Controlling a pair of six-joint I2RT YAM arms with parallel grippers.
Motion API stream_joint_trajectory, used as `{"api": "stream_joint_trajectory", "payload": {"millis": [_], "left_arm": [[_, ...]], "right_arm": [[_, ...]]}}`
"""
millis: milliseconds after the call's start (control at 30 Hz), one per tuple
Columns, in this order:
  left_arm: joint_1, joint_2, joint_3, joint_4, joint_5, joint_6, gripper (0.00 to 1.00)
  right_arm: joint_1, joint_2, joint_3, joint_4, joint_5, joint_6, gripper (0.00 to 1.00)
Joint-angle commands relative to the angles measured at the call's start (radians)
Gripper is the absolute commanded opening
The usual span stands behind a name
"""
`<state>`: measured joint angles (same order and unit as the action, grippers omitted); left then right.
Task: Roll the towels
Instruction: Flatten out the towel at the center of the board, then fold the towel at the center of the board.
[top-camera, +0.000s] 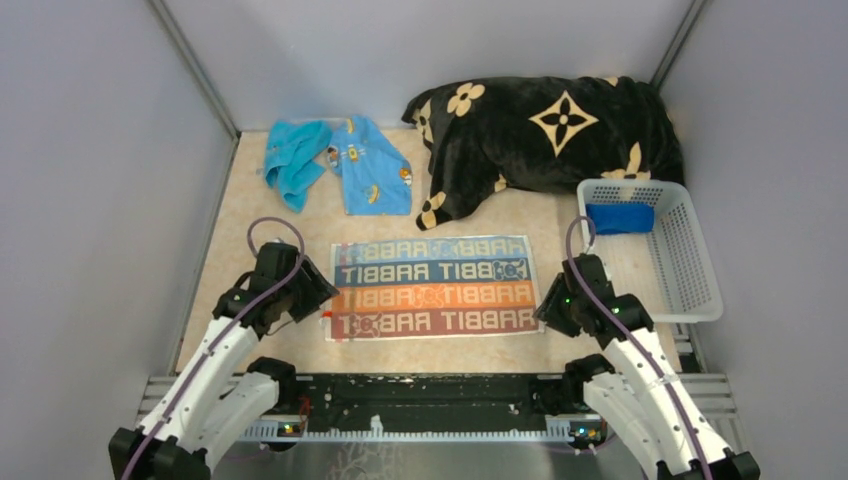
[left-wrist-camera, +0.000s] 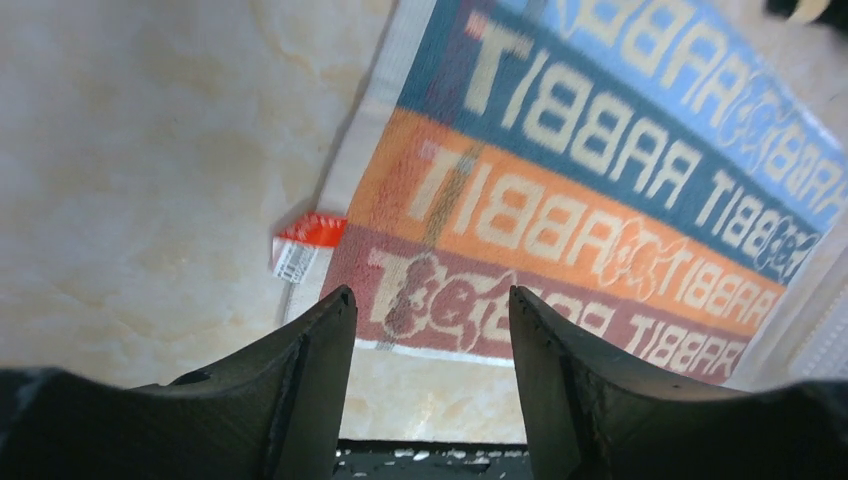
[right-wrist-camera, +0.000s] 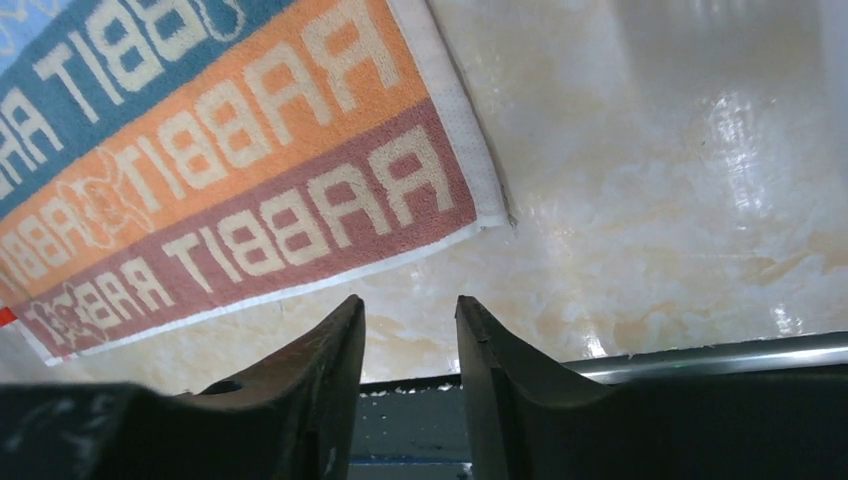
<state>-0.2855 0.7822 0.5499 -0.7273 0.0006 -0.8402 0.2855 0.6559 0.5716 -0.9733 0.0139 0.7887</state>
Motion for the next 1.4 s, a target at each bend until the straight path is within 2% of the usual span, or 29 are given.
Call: {"api": "stream_joint_trajectory", "payload": {"millis": [0,67,167,200,267,333,500,667,833,933,1033,1167,1367], "left_arm": [[0.005,-0.024,0.106,0.007,-0.148,0.045,0.64],[0.005,0.02,0.138,0.054,-0.145,0.09,0.65],[0.005,0.143,0.184,0.165,-0.091,0.161,0.64],[0.005,0.199,0.202,0.208,-0.074,0.179,0.63],[0.006,0.32,0.256,0.247,-0.062,0.223,0.63],[0.013,0.462,0.318,0.266,-0.077,0.28,0.63],[0.082,0.745,0.508,0.206,-0.054,0.429,0.62],[0.116,0.939,0.689,0.11,-0.05,0.594,0.62],[0.121,1.029,0.787,0.075,0.007,0.748,0.63],[0.124,0.994,0.742,0.161,0.103,0.849,0.64],[0.134,0.981,0.719,0.214,0.14,0.921,0.67],[0.147,1.028,0.758,0.162,0.111,0.949,0.65],[0.15,1.028,0.745,0.165,0.11,0.968,0.64]], "right_arm": [[0.001,-0.004,0.106,0.04,0.06,-0.065,0.43],[-0.001,0.042,0.124,0.131,0.014,-0.117,0.5],[0.0,0.14,0.151,0.284,-0.055,-0.167,0.53],[0.0,0.184,0.171,0.326,-0.075,-0.185,0.54],[0.0,0.265,0.204,0.426,-0.087,-0.247,0.62],[-0.007,0.361,0.25,0.48,-0.104,-0.357,0.67],[-0.031,0.62,0.438,0.421,-0.137,-0.603,0.68],[-0.143,0.803,0.533,0.442,-0.237,-0.763,0.65],[-0.179,0.963,0.609,0.478,-0.214,-0.948,0.65],[-0.182,1.059,0.669,0.445,-0.247,-1.032,0.64],[-0.183,1.141,0.72,0.421,-0.247,-1.111,0.6],[-0.183,1.244,0.807,0.325,-0.221,-1.165,0.55],[-0.183,1.265,0.841,0.261,-0.247,-1.236,0.51]]}}
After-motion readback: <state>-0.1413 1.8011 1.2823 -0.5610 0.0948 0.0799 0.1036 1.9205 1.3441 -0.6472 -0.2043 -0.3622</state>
